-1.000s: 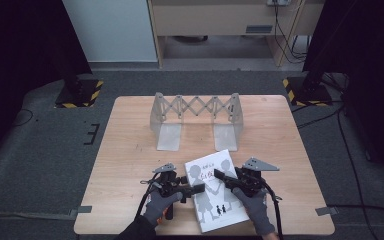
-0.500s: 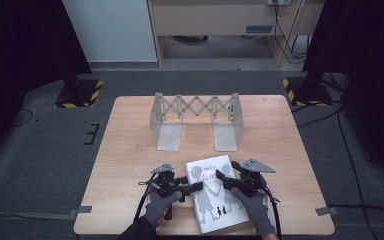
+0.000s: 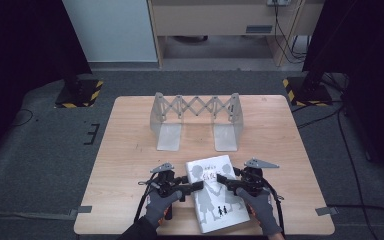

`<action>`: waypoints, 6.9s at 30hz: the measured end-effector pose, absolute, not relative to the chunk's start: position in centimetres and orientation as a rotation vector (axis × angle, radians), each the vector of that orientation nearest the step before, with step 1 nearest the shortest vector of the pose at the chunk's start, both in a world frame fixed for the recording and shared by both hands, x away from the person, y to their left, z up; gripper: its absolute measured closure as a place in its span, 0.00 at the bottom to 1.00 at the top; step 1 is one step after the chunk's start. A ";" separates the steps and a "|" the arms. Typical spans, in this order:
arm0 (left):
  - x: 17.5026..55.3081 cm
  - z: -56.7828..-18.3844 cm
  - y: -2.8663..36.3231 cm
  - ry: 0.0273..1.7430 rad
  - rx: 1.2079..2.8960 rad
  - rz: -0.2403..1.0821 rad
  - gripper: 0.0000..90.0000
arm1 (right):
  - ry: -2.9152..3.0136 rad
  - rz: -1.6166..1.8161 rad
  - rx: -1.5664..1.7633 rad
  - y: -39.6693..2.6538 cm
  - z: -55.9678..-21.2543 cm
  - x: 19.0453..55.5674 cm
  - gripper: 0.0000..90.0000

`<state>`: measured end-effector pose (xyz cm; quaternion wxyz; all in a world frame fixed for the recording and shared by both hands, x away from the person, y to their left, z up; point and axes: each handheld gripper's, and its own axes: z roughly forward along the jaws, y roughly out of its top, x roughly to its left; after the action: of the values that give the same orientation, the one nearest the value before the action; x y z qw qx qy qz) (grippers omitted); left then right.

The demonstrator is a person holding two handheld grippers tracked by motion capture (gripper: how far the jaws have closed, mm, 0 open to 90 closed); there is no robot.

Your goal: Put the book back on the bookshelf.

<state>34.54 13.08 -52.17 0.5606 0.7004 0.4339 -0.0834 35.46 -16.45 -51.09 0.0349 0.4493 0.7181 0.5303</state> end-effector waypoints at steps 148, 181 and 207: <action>35.7 -33.9 19.2 0.966 1.661 0.524 0.58 | 2.057 0.854 1.498 -25.0 -54.0 38.4 0.03; 48.2 -36.4 17.2 1.283 1.632 0.727 0.58 | 2.060 0.857 1.501 -25.0 -53.9 38.5 0.03; 47.0 -40.0 16.9 1.164 1.618 0.669 0.42 | 2.060 0.856 1.499 -25.0 -54.0 38.5 0.03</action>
<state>47.02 16.90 -39.95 0.4963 0.6682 0.4806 0.2761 38.47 -24.99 -53.95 0.2250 0.5434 0.7468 0.3104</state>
